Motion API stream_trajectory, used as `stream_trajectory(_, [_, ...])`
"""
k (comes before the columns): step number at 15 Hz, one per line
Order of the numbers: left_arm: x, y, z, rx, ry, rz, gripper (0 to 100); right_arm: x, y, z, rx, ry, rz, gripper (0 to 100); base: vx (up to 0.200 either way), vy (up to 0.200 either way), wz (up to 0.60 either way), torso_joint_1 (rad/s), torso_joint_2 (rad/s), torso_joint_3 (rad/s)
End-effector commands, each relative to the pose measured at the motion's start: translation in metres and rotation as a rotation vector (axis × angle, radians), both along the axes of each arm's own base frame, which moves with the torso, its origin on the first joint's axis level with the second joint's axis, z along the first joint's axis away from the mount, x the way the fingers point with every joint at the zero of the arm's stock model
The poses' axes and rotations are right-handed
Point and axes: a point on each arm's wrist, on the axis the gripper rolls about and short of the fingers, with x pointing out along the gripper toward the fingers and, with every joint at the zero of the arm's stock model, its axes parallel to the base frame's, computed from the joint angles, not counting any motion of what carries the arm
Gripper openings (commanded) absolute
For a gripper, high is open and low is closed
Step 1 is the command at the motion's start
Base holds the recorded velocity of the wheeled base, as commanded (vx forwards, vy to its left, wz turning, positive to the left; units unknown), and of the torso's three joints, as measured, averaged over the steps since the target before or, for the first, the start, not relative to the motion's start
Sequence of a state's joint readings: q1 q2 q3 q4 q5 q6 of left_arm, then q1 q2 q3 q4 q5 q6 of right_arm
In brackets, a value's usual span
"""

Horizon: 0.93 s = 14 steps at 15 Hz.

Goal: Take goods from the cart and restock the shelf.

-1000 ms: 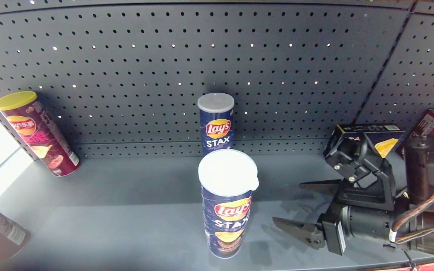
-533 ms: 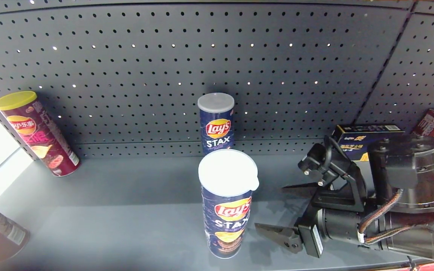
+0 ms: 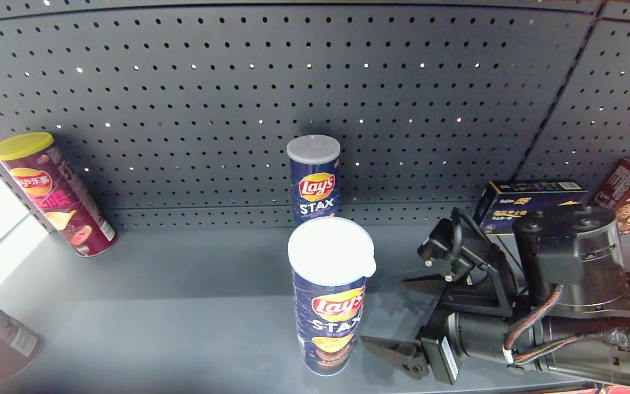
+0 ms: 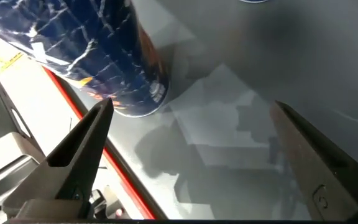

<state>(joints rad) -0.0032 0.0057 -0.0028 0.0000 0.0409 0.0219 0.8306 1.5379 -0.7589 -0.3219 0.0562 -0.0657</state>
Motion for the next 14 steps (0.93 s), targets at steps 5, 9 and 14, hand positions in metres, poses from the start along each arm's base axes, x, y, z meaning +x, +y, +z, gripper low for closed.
stream_trajectory(5, [0.000,0.000,0.000,-0.002,0.002,0.001,100,-0.004,0.003,0.000,0.000,0.000,0.020,100,0.000,0.000,0.00,0.000,0.00,0.000])
stream_trajectory(9, [0.000,0.000,0.000,-0.002,0.002,0.001,100,-0.003,0.000,0.002,0.006,-0.004,0.007,100,0.000,0.000,0.00,0.000,0.00,0.000])
stream_trajectory(14, [0.000,0.000,0.000,-0.003,0.001,0.001,100,0.009,-0.009,0.000,-0.002,0.001,-0.051,100,0.000,0.000,0.00,0.000,0.00,0.000])
